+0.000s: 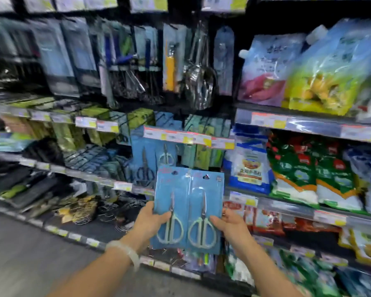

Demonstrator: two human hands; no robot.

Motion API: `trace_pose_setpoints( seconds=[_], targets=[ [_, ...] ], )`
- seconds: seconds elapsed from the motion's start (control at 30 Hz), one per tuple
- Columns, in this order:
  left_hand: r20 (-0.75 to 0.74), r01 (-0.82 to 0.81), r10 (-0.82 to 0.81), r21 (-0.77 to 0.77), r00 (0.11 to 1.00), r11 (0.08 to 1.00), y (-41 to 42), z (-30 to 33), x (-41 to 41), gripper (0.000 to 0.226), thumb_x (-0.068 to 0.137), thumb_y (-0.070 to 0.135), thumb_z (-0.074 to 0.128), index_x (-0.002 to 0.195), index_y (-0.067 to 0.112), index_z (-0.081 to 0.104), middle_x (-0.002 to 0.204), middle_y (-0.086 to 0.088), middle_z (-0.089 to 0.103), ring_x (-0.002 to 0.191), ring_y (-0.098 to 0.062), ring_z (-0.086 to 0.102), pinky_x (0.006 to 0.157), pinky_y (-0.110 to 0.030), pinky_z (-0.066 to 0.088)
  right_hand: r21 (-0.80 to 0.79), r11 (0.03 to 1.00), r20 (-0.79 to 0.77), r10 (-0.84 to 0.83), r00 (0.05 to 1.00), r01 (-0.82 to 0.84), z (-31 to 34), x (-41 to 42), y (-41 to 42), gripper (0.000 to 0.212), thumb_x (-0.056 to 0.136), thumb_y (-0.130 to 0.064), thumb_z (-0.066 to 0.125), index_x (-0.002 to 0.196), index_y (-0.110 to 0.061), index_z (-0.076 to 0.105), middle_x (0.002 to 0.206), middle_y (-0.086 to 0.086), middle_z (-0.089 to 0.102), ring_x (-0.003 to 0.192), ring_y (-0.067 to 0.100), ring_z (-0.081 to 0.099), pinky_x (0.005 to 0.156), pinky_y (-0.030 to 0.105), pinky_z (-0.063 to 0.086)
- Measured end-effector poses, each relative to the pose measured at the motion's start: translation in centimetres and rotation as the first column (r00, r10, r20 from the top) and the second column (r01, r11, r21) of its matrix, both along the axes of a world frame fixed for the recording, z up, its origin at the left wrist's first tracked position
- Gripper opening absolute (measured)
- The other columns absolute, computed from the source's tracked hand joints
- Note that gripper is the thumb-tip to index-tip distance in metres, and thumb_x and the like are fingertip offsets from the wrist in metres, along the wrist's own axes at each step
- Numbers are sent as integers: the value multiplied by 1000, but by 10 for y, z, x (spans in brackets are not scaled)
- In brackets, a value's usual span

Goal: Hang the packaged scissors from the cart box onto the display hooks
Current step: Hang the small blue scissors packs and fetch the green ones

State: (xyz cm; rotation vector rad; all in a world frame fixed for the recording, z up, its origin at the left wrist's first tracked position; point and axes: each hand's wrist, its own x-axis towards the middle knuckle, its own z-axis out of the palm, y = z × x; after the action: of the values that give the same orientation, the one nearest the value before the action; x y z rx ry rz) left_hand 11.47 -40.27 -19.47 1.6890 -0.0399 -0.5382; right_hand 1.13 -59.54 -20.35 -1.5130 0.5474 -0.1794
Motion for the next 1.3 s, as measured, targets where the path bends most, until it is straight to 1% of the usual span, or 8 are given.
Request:
trace_pose_setpoints(
  seconds=[0.27, 0.5, 0.67, 0.77, 0.87, 1.07, 1.2, 1.3],
  targets=[
    [-24, -175, 175, 12, 984, 985, 136, -22, 62, 55, 63, 24, 76, 112, 9, 57, 109, -10, 67, 100, -29, 66, 91, -51, 52, 0, 991, -122, 136, 983, -137, -31, 106, 117, 7, 86, -8, 64, 90, -13, 61, 101, 8, 70, 95, 27, 66, 91, 46, 52],
    [-37, -145, 145, -13, 989, 989, 135, -32, 126, 28, 85, 1, 65, 111, 5, 55, 107, -11, 68, 97, -27, 66, 87, -43, 53, -96, 995, -181, 9, 984, -27, -55, 212, 88, 44, 82, -27, 66, 100, 8, 47, 120, 33, 51, 93, 45, 59, 87, 51, 49],
    [-21, -129, 130, 19, 991, 991, 121, -34, 184, 29, 84, 2, 67, 110, 7, 56, 108, -11, 67, 99, -28, 65, 92, -47, 51, -100, 995, -148, -44, 988, 30, -32, 279, 67, 29, 88, -22, 62, 93, 5, 52, 103, 31, 58, 80, 25, 56, 72, 38, 44],
    [-2, -99, 100, 19, 995, 995, 110, -34, 215, 30, 82, -1, 68, 109, 7, 58, 105, -12, 70, 97, -28, 67, 91, -46, 52, -84, 995, -27, -55, 998, 52, -14, 305, 60, 7, 91, -13, 58, 98, -10, 57, 101, 9, 62, 92, 24, 58, 86, 41, 47],
    [-39, -102, 102, 6, 994, 995, 95, -37, 240, 34, 82, -3, 68, 113, 2, 56, 108, -16, 68, 100, -33, 66, 92, -49, 51, -101, 991, 13, -83, 996, 84, -17, 322, 49, 6, 91, -9, 58, 96, -11, 55, 106, 15, 64, 94, 27, 59, 93, 46, 46],
    [-28, 74, -72, 85, 997, 994, 75, -45, 262, 30, 84, 4, 67, 112, 8, 56, 106, -9, 70, 98, -24, 67, 92, -47, 52, -135, 984, -8, -118, 993, 115, -37, 331, 44, 14, 92, -5, 55, 84, -17, 55, 89, 1, 62, 79, 17, 57, 57, 9, 47],
    [-45, 118, -115, 72, 992, 990, 66, -48, 274, 24, 85, 2, 65, 105, 11, 55, 103, -6, 69, 92, -20, 67, 81, -34, 55, -194, 970, -95, -168, 981, 148, -40, 342, 43, 15, 91, -22, 59, 100, -12, 53, 95, 4, 62, 90, 23, 59, 77, 31, 47],
    [-48, 158, -155, 54, 987, 986, 56, -47, 279, 24, 86, 1, 63, 105, 10, 53, 102, -6, 68, 87, -17, 66, 72, -27, 53, -245, 948, -74, -229, 971, 205, -33, 335, 44, 20, 86, -23, 65, 86, -11, 49, 75, 5, 53, 80, 21, 53, 70, 28, 39]
  ],
)
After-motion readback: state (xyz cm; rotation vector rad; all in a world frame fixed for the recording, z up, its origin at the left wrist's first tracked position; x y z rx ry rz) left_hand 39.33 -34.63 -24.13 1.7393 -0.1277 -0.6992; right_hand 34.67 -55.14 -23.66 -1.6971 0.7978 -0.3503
